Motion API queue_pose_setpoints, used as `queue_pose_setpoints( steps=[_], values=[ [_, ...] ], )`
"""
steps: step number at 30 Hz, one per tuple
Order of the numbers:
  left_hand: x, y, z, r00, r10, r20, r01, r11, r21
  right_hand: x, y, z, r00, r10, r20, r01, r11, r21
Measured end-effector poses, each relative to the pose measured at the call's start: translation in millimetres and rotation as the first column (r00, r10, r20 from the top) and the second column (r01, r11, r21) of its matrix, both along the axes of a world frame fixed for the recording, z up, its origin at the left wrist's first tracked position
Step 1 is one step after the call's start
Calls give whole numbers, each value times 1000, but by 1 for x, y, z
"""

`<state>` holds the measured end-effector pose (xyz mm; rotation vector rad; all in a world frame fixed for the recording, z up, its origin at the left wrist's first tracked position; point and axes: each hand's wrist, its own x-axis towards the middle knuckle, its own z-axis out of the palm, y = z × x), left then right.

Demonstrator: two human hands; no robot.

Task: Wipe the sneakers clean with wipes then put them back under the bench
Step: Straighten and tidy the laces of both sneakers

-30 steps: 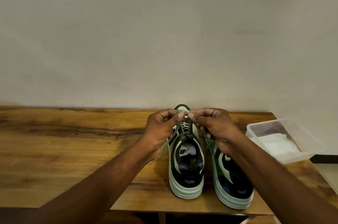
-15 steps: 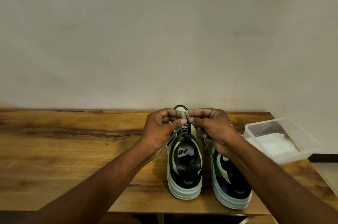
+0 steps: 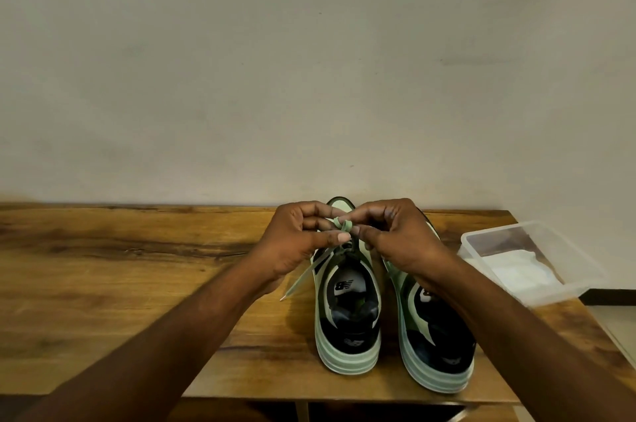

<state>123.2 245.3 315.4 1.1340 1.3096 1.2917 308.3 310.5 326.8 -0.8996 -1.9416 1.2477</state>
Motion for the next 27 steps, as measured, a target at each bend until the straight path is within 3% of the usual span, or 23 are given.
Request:
queue_pose_setpoints(
  steps=[17, 27],
  values=[
    [7, -1, -2, 990, 124, 64, -115, 986, -124, 1, 3, -2, 994, -98, 48, 93, 991, 93],
    [12, 0, -5, 961, 249, 118, -232, 963, -141, -1, -2, -6, 986, -120, 114, 75, 937, 342]
  ],
)
